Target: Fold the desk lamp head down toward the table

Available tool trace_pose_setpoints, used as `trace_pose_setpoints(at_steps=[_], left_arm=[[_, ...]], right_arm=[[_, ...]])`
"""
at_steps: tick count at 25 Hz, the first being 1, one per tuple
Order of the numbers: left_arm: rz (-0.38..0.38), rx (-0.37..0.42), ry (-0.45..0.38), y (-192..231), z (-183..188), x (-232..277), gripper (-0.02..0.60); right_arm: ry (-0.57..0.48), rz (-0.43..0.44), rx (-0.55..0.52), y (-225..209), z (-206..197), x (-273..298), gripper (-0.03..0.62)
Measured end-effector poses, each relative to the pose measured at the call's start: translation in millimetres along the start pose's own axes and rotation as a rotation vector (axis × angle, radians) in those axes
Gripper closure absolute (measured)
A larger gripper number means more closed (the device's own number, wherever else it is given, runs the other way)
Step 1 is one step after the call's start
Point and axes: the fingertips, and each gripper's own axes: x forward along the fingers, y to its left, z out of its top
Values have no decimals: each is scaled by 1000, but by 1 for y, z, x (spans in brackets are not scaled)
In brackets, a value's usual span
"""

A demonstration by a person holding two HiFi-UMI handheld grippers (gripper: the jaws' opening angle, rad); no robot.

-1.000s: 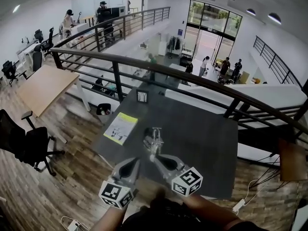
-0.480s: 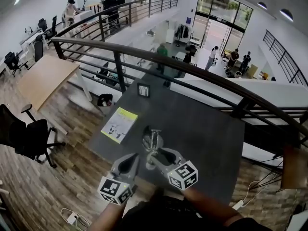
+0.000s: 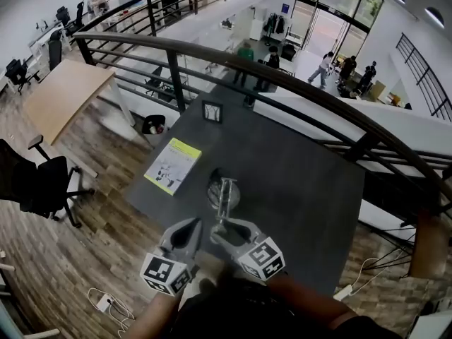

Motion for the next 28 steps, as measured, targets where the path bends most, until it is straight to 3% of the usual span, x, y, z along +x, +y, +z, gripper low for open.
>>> trace_pose_setpoints(at_steps=[13, 28], left_arm=[[9, -39, 69, 5, -38, -11, 580], [14, -38, 106, 5, -52, -26, 580]], right_arm=[[205, -68, 37, -15, -109, 50, 473], [301, -155, -47, -44, -159, 88, 462]])
